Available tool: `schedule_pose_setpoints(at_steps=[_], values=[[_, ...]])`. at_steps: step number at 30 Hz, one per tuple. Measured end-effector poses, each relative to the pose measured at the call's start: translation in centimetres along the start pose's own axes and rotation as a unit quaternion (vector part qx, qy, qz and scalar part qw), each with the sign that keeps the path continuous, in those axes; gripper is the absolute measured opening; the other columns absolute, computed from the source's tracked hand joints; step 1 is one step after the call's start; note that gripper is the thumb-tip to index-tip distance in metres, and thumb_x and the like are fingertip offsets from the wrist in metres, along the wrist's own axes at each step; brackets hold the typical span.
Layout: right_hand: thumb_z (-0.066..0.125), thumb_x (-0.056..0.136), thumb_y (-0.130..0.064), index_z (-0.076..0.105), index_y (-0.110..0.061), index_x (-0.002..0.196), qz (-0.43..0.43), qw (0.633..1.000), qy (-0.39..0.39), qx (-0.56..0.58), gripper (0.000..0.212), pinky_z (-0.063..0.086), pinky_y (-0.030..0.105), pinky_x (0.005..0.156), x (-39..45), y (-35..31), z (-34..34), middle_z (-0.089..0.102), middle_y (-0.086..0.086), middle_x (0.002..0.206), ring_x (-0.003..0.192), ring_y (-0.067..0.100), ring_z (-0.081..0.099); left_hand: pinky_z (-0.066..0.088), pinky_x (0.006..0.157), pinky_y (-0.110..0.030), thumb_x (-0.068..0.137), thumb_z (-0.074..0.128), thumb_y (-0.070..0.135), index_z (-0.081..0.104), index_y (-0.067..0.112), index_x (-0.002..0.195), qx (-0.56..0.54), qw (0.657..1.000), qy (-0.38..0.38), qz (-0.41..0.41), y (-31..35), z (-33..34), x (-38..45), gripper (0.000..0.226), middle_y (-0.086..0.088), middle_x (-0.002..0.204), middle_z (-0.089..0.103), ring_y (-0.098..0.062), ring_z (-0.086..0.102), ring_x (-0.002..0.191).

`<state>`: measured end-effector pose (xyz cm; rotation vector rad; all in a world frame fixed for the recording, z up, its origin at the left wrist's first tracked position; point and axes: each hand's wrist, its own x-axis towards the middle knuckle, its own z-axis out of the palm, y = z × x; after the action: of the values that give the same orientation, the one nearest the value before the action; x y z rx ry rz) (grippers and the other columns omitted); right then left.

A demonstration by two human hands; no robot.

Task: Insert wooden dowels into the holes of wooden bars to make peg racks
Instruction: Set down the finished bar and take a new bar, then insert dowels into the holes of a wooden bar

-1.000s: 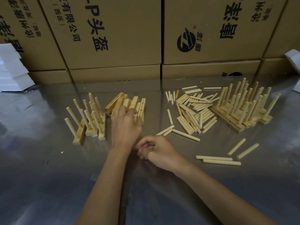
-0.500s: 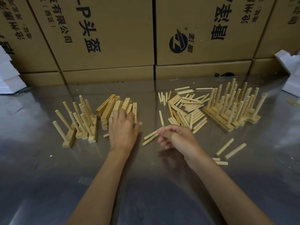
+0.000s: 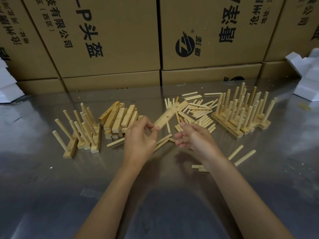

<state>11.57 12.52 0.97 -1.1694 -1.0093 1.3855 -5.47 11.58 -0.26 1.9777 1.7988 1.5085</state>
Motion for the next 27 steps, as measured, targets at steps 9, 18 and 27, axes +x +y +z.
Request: schedule_pose_setpoints(at_steps=[9, 18, 27], values=[[0.065, 0.093, -0.036, 0.069, -0.017, 0.096, -0.079, 0.990, 0.027, -0.110, 0.019, 0.052, 0.025, 0.058, 0.3, -1.4, -2.2, 0.072, 0.002, 0.073, 0.059, 0.011, 0.067, 0.051, 0.079, -0.020, 0.089, 0.074, 0.025, 0.058, 0.022, 0.110, -0.267, 0.929, -0.243, -0.077, 3.3, 1.0, -1.4, 0.027, 0.004, 0.100, 0.069, -0.007, 0.065, 0.093], [0.061, 0.094, -0.046, 0.069, -0.022, 0.091, -0.205, 0.932, 0.039, -0.298, 0.025, 0.045, 0.014, 0.065, 1.1, 0.2, -3.7, 0.067, -0.006, 0.087, 0.069, -0.003, 0.057, 0.059, 0.066, -0.033, 0.099, 0.051, 0.002, 0.052, 0.037, 0.137, -0.440, 0.840, -0.225, -0.225, 1.6, -0.1, 0.3, 0.052, -0.013, 0.106, 0.065, -0.023, 0.069, 0.076], [0.065, 0.091, -0.017, 0.058, -0.027, 0.082, -0.185, 0.854, -0.019, -0.486, 0.015, 0.037, 0.014, 0.050, 1.9, 2.4, -4.6, 0.059, -0.009, 0.080, 0.069, 0.006, 0.055, 0.049, 0.048, -0.031, 0.084, 0.038, -0.007, 0.058, 0.015, 0.125, -0.494, 0.801, -0.133, -0.312, 0.2, -1.2, 1.3, 0.051, -0.011, 0.099, 0.054, -0.015, 0.059, 0.063]])
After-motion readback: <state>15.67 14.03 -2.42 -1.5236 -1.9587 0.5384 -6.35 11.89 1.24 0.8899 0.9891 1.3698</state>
